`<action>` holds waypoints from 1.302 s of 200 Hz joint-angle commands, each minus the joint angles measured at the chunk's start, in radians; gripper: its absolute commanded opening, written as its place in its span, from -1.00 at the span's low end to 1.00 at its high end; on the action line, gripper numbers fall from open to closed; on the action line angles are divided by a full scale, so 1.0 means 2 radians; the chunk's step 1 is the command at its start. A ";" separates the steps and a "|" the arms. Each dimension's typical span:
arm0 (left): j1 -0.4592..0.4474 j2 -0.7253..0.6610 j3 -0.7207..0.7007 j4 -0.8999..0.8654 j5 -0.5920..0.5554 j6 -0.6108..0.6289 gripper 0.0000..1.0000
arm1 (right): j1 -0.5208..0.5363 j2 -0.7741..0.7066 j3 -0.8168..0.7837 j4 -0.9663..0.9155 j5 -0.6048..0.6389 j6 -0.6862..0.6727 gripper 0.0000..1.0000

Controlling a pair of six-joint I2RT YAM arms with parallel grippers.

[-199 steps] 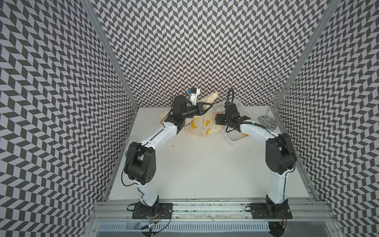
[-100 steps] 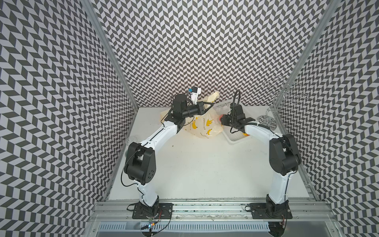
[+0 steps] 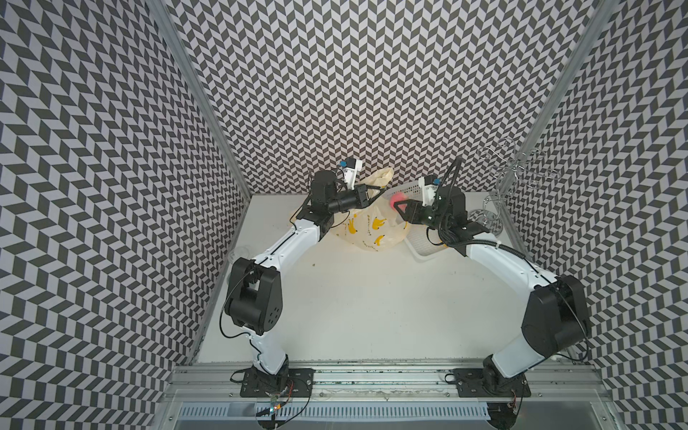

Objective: Place the peach into a plastic bag & tie a knot
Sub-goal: Place the peach in the plastic bag, then pick up the peach from the basket.

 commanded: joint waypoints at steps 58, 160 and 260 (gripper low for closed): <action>-0.001 -0.031 0.016 0.014 0.039 0.003 -1.00 | 0.035 0.197 0.122 0.026 -0.163 0.051 0.11; 0.048 -0.031 -0.028 0.004 -0.052 -0.012 -1.00 | -0.081 0.034 0.018 -0.035 0.071 -0.003 0.91; 0.037 -0.016 -0.027 0.004 -0.047 -0.005 -1.00 | -0.070 0.166 0.182 -0.142 0.275 -0.062 0.99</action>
